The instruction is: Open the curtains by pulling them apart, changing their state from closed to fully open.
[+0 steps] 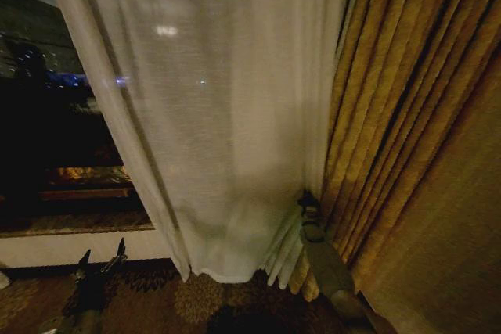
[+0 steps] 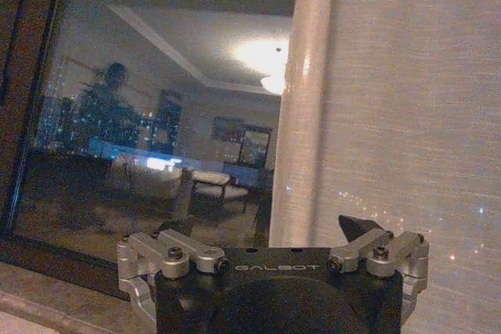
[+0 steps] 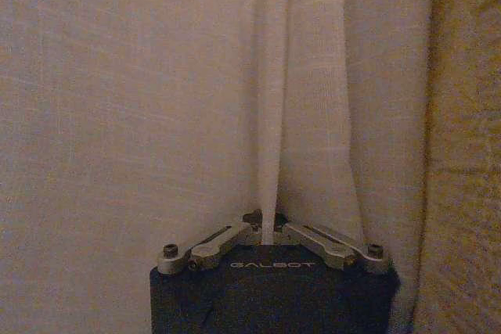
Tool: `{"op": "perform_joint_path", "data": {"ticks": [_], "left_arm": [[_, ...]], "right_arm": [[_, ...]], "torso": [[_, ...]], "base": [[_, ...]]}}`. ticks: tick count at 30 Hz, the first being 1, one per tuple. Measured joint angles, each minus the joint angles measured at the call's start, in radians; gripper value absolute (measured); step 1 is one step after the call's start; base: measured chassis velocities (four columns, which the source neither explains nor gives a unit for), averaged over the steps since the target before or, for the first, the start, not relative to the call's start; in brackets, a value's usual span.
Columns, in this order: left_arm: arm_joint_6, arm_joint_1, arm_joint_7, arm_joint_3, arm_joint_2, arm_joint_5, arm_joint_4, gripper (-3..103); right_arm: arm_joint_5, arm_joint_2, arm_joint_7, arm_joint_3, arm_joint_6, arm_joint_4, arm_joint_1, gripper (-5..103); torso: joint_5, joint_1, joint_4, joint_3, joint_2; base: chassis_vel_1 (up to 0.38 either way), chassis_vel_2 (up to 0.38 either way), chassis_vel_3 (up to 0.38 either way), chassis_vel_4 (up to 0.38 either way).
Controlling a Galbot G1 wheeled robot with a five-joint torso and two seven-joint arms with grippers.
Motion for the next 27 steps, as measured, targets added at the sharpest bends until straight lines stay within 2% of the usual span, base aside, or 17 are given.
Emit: {"op": "perform_joint_path", "data": {"ticks": [8, 11, 13, 14, 15, 16, 18, 19, 20, 22, 23, 24, 26, 27], "left_arm": [[0.000, 0.000, 0.000, 0.000, 0.000, 0.000, 0.000, 100], [0.000, 0.000, 0.000, 0.000, 0.000, 0.000, 0.000, 100], [0.000, 0.000, 0.000, 0.000, 0.000, 0.000, 0.000, 100], [0.000, 0.000, 0.000, 0.000, 0.000, 0.000, 0.000, 100], [0.000, 0.000, 0.000, 0.000, 0.000, 0.000, 0.000, 100], [0.000, 0.000, 0.000, 0.000, 0.000, 0.000, 0.000, 100], [0.000, 0.000, 0.000, 0.000, 0.000, 0.000, 0.000, 100], [0.000, 0.000, 0.000, 0.000, 0.000, 0.000, 0.000, 100], [0.000, 0.000, 0.000, 0.000, 0.000, 0.000, 0.000, 100], [0.000, 0.000, 0.000, 0.000, 0.000, 0.000, 0.000, 100], [0.000, 0.000, 0.000, 0.000, 0.000, 0.000, 0.000, 100], [0.000, 0.000, 0.000, 0.000, 0.000, 0.000, 0.000, 100], [0.000, 0.000, 0.000, 0.000, 0.000, 0.000, 0.000, 100], [0.000, 0.000, 0.000, 0.000, 0.000, 0.000, 0.000, 100]], "right_arm": [[0.022, 0.001, 0.006, -0.014, -0.009, 0.041, -0.023, 0], [0.083, 0.005, -0.011, -0.056, -0.020, 0.091, -0.045, -3], [0.181, 0.004, -0.038, -0.118, -0.047, 0.180, -0.079, 6], [0.181, 0.004, -0.038, -0.118, -0.047, 0.180, -0.079, 6], [0.237, 0.000, -0.045, -0.154, -0.070, 0.232, -0.099, 12], [0.275, -0.005, -0.049, -0.179, -0.090, 0.270, -0.113, 12], [0.359, -0.023, -0.055, -0.240, -0.147, 0.375, -0.158, 22], [0.359, -0.023, -0.055, -0.240, -0.147, 0.375, -0.158, 22], [0.382, -0.029, -0.060, -0.256, -0.162, 0.407, -0.174, 27], [0.419, -0.044, -0.073, -0.282, -0.180, 0.476, -0.214, 27], [0.425, -0.052, -0.078, -0.289, -0.186, 0.505, -0.233, 38], [0.425, -0.052, -0.078, -0.289, -0.186, 0.505, -0.233, 38], [0.428, -0.071, -0.092, -0.293, -0.193, 0.548, -0.266, 49], [0.428, -0.084, -0.103, -0.293, -0.197, 0.576, -0.290, 49]], "torso": [[-0.0001, 0.000, 0.0002, 0.000, 0.000], [-0.0001, 0.000, 0.0002, 0.000, 0.000], [-0.0001, 0.000, 0.0002, 0.000, 0.000], [-0.0001, 0.000, 0.0002, 0.000, 0.000], [-0.0001, 0.000, 0.0003, 0.000, 0.000], [-0.0001, 0.000, 0.0003, 0.000, 0.000], [-0.0004, 0.000, 0.0005, 0.000, 0.000], [-0.0004, 0.000, 0.0005, 0.000, 0.000], [-0.0003, 0.000, 0.0004, 0.000, 0.000], [-0.0003, 0.000, 0.0004, 0.000, 0.000], [-0.0003, 0.000, 0.0004, 0.000, 0.000], [-0.0003, 0.000, 0.0004, 0.000, 0.000], [-0.0002, 0.000, 0.0004, 0.000, 0.000], [-0.0003, 0.000, 0.0004, 0.000, 0.000]], "base": [[0.000, 0.000, 0.000, 0.000], [0.000, 0.000, 0.000, 0.000], [0.000, 0.000, 0.000, 0.000], [0.000, 0.000, 0.000, 0.000], [0.000, 0.000, 0.000, 0.000], [0.000, 0.000, 0.000, 0.000], [0.000, 0.000, 0.000, 0.000], [0.000, 0.000, 0.000, 0.000], [0.000, 0.000, 0.000, 0.000], [0.000, 0.000, 0.000, 0.000], [0.000, 0.000, 0.000, 0.000], [0.000, 0.000, 0.000, 0.000], [0.000, 0.000, 0.000, 0.000], [0.000, 0.000, 0.000, 0.000]]}}
